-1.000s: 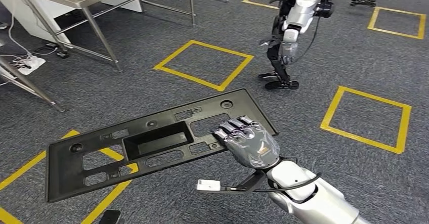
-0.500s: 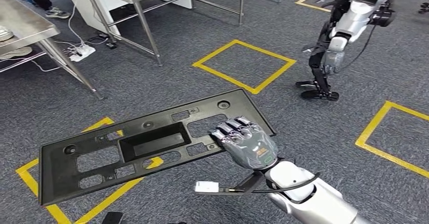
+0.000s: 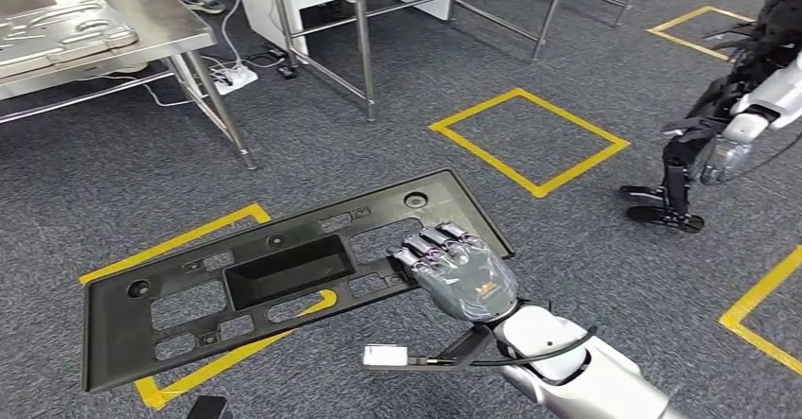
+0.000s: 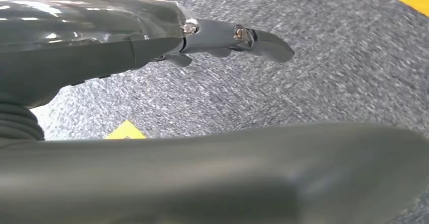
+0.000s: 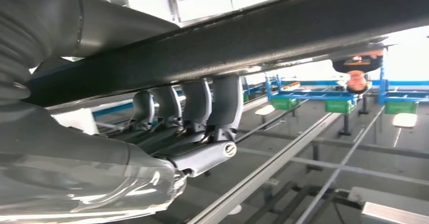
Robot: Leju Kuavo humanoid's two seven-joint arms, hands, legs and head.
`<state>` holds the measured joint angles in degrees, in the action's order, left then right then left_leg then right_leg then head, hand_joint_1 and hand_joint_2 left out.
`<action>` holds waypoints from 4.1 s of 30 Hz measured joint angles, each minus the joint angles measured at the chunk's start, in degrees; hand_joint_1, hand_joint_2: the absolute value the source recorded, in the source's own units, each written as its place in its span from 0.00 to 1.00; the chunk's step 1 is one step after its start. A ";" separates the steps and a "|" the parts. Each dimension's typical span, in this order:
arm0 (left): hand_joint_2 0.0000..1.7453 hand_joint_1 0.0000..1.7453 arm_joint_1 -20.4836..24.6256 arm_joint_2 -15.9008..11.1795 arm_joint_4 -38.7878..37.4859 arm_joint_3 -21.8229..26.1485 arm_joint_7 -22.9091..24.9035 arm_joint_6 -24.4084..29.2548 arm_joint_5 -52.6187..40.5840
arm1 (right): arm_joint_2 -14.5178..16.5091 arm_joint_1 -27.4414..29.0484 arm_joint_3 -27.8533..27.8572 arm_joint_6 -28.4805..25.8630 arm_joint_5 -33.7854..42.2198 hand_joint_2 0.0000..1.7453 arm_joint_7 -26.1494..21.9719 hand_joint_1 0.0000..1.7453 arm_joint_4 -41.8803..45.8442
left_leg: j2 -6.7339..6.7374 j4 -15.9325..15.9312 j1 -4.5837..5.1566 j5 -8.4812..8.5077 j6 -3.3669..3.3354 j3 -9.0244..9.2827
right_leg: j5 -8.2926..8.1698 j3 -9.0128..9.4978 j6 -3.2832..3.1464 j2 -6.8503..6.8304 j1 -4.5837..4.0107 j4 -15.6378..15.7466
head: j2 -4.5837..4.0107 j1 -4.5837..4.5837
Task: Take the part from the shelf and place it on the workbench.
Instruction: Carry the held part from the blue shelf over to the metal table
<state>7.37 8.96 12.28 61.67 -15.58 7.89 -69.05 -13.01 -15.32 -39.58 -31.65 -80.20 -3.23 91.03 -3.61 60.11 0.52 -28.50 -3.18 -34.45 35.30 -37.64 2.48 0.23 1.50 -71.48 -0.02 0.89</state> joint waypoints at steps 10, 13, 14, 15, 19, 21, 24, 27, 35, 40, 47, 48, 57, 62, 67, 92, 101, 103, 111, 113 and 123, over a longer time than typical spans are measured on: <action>1.00 0.00 -0.12 -0.11 0.00 -0.15 0.31 -0.09 -0.14 | -0.12 -0.31 -0.06 -0.10 0.00 1.00 0.00 1.00 0.04 | 1.32 6.20 -0.37 -3.91 3.04 -3.24 | -4.71 4.85 -2.40 0.40 0.31 11.63 | 0.00 0.13; 1.00 0.00 -0.06 -0.10 0.00 -0.18 0.35 -0.11 -0.21 | -0.17 0.00 -0.15 -0.17 -0.09 1.00 0.00 1.00 0.04 | 2.86 15.32 -1.05 -6.64 3.82 -8.40 | -4.03 5.44 -2.48 -2.32 0.30 11.62 | 0.01 0.14; 1.00 0.00 -0.15 -0.10 0.00 -0.19 0.36 -0.11 -0.23 | -0.17 0.09 -0.19 -0.20 -0.11 1.00 0.00 1.00 0.04 | 3.06 15.19 -1.23 -5.71 3.92 -8.55 | -3.76 5.73 -2.37 -3.14 0.32 11.62 | 0.01 0.14; 1.00 0.00 -0.24 -0.11 0.00 -0.19 0.36 -0.10 -0.25 | -0.16 0.12 -0.21 -0.22 -0.11 1.00 0.00 1.00 0.04 | 3.44 12.80 -1.33 -3.84 3.92 -7.52 | -3.46 6.13 -2.21 -3.92 0.35 11.62 | 0.01 0.14; 1.00 0.00 -0.02 -0.13 0.01 -0.20 0.38 0.00 -0.31 | -0.18 0.03 -0.20 -0.29 -0.19 1.00 0.00 1.00 0.04 | 8.20 1.48 -0.40 0.82 2.80 -2.12 | -2.22 7.68 -1.09 -6.46 -0.03 11.80 | -0.01 0.13; 1.00 0.00 -0.04 -0.14 0.01 -0.22 0.42 0.00 -0.32 | -0.16 -0.03 -0.21 -0.32 -0.21 1.00 0.00 1.00 0.05 | 7.75 1.13 -0.06 0.41 1.96 -2.09 | -1.90 8.39 -0.45 -7.73 -0.18 12.27 | -0.01 0.12; 1.00 0.00 -0.22 -0.15 0.01 -0.25 0.58 0.01 -0.39 | -0.19 -0.20 -0.21 -0.32 -0.24 1.00 0.01 1.00 0.10 | 5.69 0.50 -0.47 0.47 0.82 -1.51 | 0.04 8.30 0.22 -4.89 0.07 10.22 | -0.01 0.06; 1.00 0.00 0.06 -0.15 0.01 -0.35 0.67 -0.01 -0.61 | -0.37 0.15 -0.25 -0.32 -0.27 1.00 0.01 1.00 0.07 | 3.49 0.36 -0.57 0.33 0.06 -1.18 | 4.51 2.67 0.01 -0.86 -0.06 -0.14 | -0.01 -0.02; 1.00 0.00 -0.06 0.01 -0.02 -0.97 0.64 -0.18 -0.72 | -0.66 0.27 -0.32 -0.28 -0.38 1.00 0.07 1.00 0.03 | -3.07 0.54 -0.60 -0.13 1.01 -0.67 | -4.78 4.64 -1.18 4.82 -0.42 11.47 | -0.01 -0.02; 1.00 0.00 -0.27 -0.11 -0.02 -1.07 0.67 -0.21 -0.74 | -0.59 0.05 -0.33 -0.16 0.06 1.00 0.04 1.00 0.08 | 0.22 4.35 -0.66 -2.56 2.76 -2.58 | -4.84 5.72 -2.38 1.23 -0.03 12.38 | -0.01 0.09; 1.00 0.00 -0.32 -0.13 -0.01 -1.10 0.66 -0.81 -0.74 | -0.65 0.24 -0.46 0.48 2.28 1.00 -0.98 1.00 0.08 | 3.41 7.08 -1.97 -1.42 4.34 -4.25 | -3.59 6.89 -1.51 -2.04 0.45 12.36 | -0.01 0.11; 1.00 0.00 -0.31 -0.14 -0.01 -1.10 0.64 -0.90 -0.73 | -0.65 0.18 -0.45 0.48 2.26 1.00 -1.01 1.00 0.08 | 3.58 3.74 -1.90 -0.27 4.19 -2.56 | -3.35 7.09 -1.18 -2.16 0.43 12.31 | 0.00 0.11; 1.00 0.00 -0.19 -0.15 -0.01 -1.13 0.67 -1.14 -0.69 | -0.74 0.19 -0.37 0.40 1.83 1.00 -0.90 1.00 0.08 | 3.66 0.13 -1.25 -0.68 0.57 -0.19 | 2.32 2.18 0.62 -0.84 0.40 2.01 | 0.00 0.10; 1.00 0.00 -0.38 -0.14 -0.02 -1.13 0.78 -1.10 -0.69 | -0.80 0.57 -0.33 0.31 1.63 1.00 -0.86 1.00 0.02 | 3.07 0.15 -0.56 -1.75 0.22 1.21 | -3.29 0.31 -0.24 -0.46 -0.22 3.70 | 0.00 0.10; 1.00 0.00 -0.35 -0.01 -0.01 -1.13 0.85 -1.02 -0.68 | -0.83 0.54 -0.22 0.20 1.41 1.00 -0.76 1.00 0.06 | 2.80 0.11 -0.42 -2.50 1.44 1.54 | -5.80 3.33 -1.40 -0.08 -0.86 11.66 | 0.00 0.19; 1.00 0.00 -0.49 -0.22 -0.02 -1.22 1.38 -1.19 -0.80 | -2.02 1.18 0.94 1.59 4.77 1.00 -1.27 1.00 0.65 | 3.60 0.32 -0.84 -1.82 0.54 1.04 | -1.87 -0.65 0.04 -0.48 -0.02 1.24 | -0.01 0.38; 1.00 0.00 -0.41 -0.17 -0.02 -1.43 1.54 -1.19 -0.82 | -2.25 1.12 1.79 0.63 3.89 1.00 -1.26 1.00 2.06 | 3.61 3.98 -0.89 -5.15 2.88 0.01 | -5.59 3.55 -1.88 -0.43 -0.07 11.85 | -0.01 0.46; 1.00 0.00 -0.47 -0.17 -0.02 -1.57 1.56 -1.19 -0.82 | -2.26 1.05 1.99 0.52 3.84 1.00 -1.23 1.00 2.36 | 3.61 11.03 -1.09 -8.07 3.44 -3.57 | -5.36 3.79 -2.20 -0.53 -0.07 11.84 | 0.00 0.47; 1.00 0.00 -0.44 -0.20 -0.02 -1.72 1.60 -1.22 -0.89 | -2.47 0.36 2.98 0.62 3.25 1.00 -1.21 1.00 3.16 | 3.55 1.28 -0.86 -0.63 2.58 -0.70 | -4.12 5.13 -1.19 -0.21 -0.28 11.76 | -0.01 0.46; 1.00 0.00 -0.43 -0.20 -0.02 -1.78 1.60 -1.22 -0.89 | -2.63 -0.05 3.05 0.74 3.12 1.00 -1.27 1.00 3.48 | 3.52 0.79 -0.69 -0.92 2.08 -0.57 | -4.10 5.12 -0.53 -0.19 -0.24 11.94 | -0.01 0.46; 1.00 0.00 -0.28 -0.16 -0.02 -2.04 1.62 -1.23 -0.89 | -3.93 -1.65 3.95 1.46 3.31 1.00 -1.32 1.00 4.44 | 3.52 0.21 -0.98 -1.51 0.77 0.66 | -3.02 -0.13 0.33 -0.25 -0.13 3.26 | -0.01 0.44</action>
<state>7.10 8.80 12.26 59.63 -13.97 6.66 -69.94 -16.94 -16.96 -35.63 -30.18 -76.89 -4.56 95.48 -0.09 60.32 -0.45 -30.01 -2.41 -33.78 32.27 -37.77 2.81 -0.02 1.36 -68.22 -0.02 1.33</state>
